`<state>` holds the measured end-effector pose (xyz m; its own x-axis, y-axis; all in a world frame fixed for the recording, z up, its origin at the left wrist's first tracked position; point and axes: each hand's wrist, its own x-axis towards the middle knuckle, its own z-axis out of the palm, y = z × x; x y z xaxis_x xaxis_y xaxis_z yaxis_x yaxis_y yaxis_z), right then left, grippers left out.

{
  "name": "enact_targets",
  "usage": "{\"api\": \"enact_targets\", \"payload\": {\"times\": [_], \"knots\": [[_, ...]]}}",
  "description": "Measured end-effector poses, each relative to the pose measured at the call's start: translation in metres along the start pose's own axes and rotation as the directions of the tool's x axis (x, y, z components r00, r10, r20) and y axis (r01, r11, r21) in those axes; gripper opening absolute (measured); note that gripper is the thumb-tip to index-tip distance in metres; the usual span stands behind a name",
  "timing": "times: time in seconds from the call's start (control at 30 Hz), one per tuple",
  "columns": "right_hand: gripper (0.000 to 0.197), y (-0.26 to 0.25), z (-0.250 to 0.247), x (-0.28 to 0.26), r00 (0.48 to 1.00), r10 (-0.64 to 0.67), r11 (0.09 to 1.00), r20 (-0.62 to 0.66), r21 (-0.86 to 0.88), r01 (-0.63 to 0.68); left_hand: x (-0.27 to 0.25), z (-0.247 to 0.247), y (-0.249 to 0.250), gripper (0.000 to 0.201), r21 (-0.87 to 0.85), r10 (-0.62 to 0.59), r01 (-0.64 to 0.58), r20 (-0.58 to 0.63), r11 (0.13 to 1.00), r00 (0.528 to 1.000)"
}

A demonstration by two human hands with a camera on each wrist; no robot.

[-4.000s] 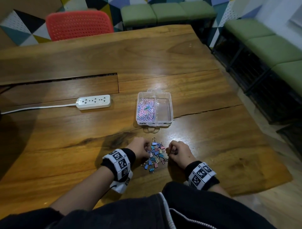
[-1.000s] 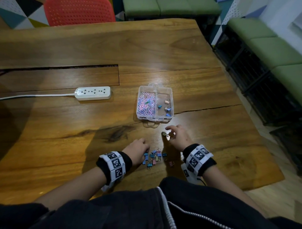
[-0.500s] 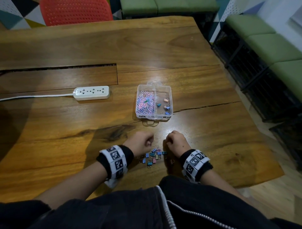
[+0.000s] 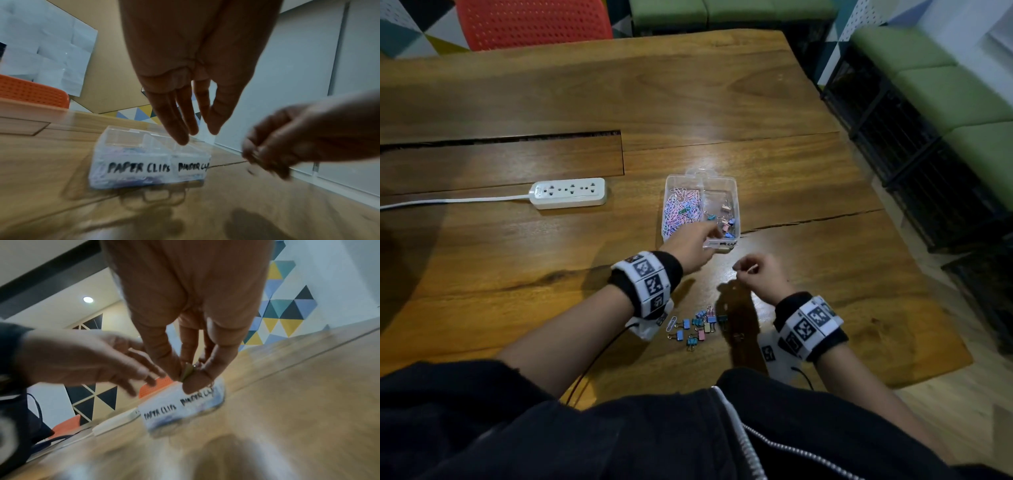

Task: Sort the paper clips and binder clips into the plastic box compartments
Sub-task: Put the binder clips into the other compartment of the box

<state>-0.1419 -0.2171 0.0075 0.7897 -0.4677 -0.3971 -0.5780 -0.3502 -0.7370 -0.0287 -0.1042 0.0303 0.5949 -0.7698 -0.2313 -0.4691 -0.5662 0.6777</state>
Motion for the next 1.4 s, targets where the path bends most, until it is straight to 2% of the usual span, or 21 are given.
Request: {"api": "enact_targets", "payload": {"times": [0.1, 0.2, 0.27, 0.3, 0.37, 0.43, 0.53, 0.6, 0.7, 0.9, 1.07, 1.17, 1.23, 1.3, 1.4], "knots": [[0.012, -0.025, -0.007, 0.015, 0.992, -0.104, 0.994, -0.074, 0.019, 0.106, -0.026, 0.002, -0.019, 0.032, 0.099, -0.015, -0.001, 0.170, 0.995, 0.985], [0.016, -0.043, -0.011, 0.031, 0.974, -0.170, 0.981, -0.150, 0.063, 0.181, -0.050, 0.012, -0.038, 0.051, 0.264, -0.106, -0.008, 0.412, 0.964, 0.905], [0.018, -0.047, -0.010, 0.035, 0.969, -0.173, 0.981, -0.174, 0.060, 0.186, -0.063, 0.021, -0.047, 0.068, 0.377, -0.142, -0.059, 0.483, 0.924, 0.864], [0.019, -0.046, -0.008, 0.033, 0.969, -0.181, 0.981, -0.166, 0.042, 0.190, -0.068, 0.026, -0.050, 0.073, 0.426, -0.143, -0.094, 0.490, 0.900, 0.860], [0.021, -0.039, -0.003, 0.021, 0.974, -0.198, 0.980, -0.107, -0.012, 0.198, -0.077, 0.034, -0.053, 0.076, 0.492, -0.115, -0.144, 0.459, 0.859, 0.881], [0.030, -0.025, 0.003, 0.004, 0.989, -0.145, 0.982, 0.034, -0.119, 0.148, -0.084, 0.041, -0.054, 0.067, 0.523, -0.066, -0.166, 0.397, 0.836, 0.915], [0.062, 0.006, 0.012, -0.025, 0.965, 0.103, 0.919, 0.239, -0.395, 0.000, -0.090, 0.050, -0.055, 0.050, 0.528, -0.009, -0.177, 0.331, 0.831, 0.944], [0.070, 0.023, 0.020, -0.042, 0.950, 0.184, 0.864, 0.252, -0.503, -0.035, -0.091, 0.052, -0.056, 0.038, 0.514, 0.000, -0.167, 0.309, 0.842, 0.951], [0.064, 0.036, 0.034, -0.055, 0.967, 0.114, 0.890, 0.229, -0.456, 0.003, -0.089, 0.051, -0.055, 0.029, 0.490, -0.003, -0.134, 0.268, 0.861, 0.964], [0.049, 0.034, 0.045, -0.054, 0.986, -0.029, 0.928, 0.166, -0.362, 0.089, -0.082, 0.044, -0.053, 0.028, 0.465, -0.054, -0.073, 0.254, 0.882, 0.966], [0.051, 0.031, 0.051, -0.050, 0.973, -0.114, 0.882, 0.201, -0.430, 0.193, -0.073, 0.040, -0.050, 0.027, 0.497, -0.066, -0.063, 0.238, 0.866, 0.969], [0.038, 0.031, 0.052, -0.049, 0.973, -0.137, 0.866, 0.185, -0.454, 0.209, -0.067, 0.038, -0.046, 0.026, 0.473, -0.057, -0.084, 0.277, 0.877, 0.959], [0.028, 0.031, 0.051, -0.048, 0.977, -0.123, 0.885, 0.176, -0.427, 0.189, -0.063, 0.033, -0.041, 0.022, 0.368, -0.054, -0.041, 0.246, 0.929, 0.968], [0.023, 0.032, 0.049, -0.047, 0.980, -0.092, 0.897, 0.178, -0.413, 0.159, -0.054, 0.025, -0.034, 0.019, 0.156, -0.073, 0.048, 0.165, 0.987, 0.984], [0.022, 0.036, 0.045, -0.045, 0.981, -0.050, 0.902, 0.189, -0.414, 0.125, -0.032, 0.013, -0.017, 0.015, -0.113, -0.083, 0.086, 0.028, 0.990, 0.996]]}}
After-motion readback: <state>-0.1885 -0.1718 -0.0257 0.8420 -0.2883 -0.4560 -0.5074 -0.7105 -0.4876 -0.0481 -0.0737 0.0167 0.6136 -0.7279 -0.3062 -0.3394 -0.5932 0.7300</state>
